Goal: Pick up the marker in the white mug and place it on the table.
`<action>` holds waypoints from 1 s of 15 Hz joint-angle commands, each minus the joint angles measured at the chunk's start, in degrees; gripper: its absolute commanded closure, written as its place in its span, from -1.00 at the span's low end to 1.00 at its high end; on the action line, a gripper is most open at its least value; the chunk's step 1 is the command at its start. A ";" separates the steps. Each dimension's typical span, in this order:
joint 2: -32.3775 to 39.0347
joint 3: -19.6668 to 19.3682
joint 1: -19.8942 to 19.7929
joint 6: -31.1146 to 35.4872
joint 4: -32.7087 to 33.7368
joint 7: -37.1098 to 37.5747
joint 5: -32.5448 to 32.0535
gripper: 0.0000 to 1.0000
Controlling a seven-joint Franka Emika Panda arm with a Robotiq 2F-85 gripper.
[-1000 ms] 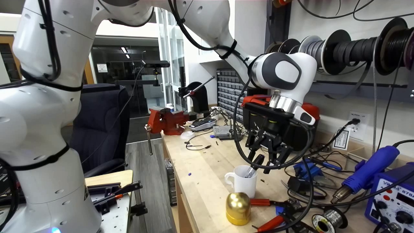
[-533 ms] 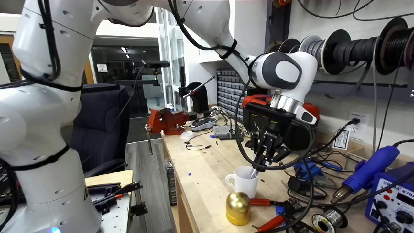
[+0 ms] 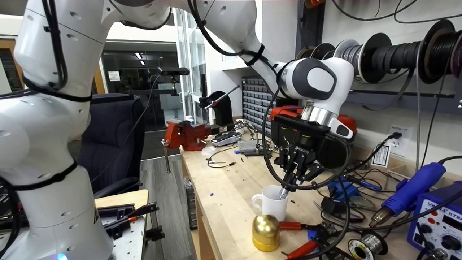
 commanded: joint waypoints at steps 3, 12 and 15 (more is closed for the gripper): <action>-4.94 0.56 -0.84 -0.46 -3.57 0.13 -1.05 0.91; -12.81 0.57 -0.16 -5.42 -3.52 -0.10 -1.36 0.91; -15.10 0.85 0.59 -8.55 -1.75 0.13 -1.92 0.91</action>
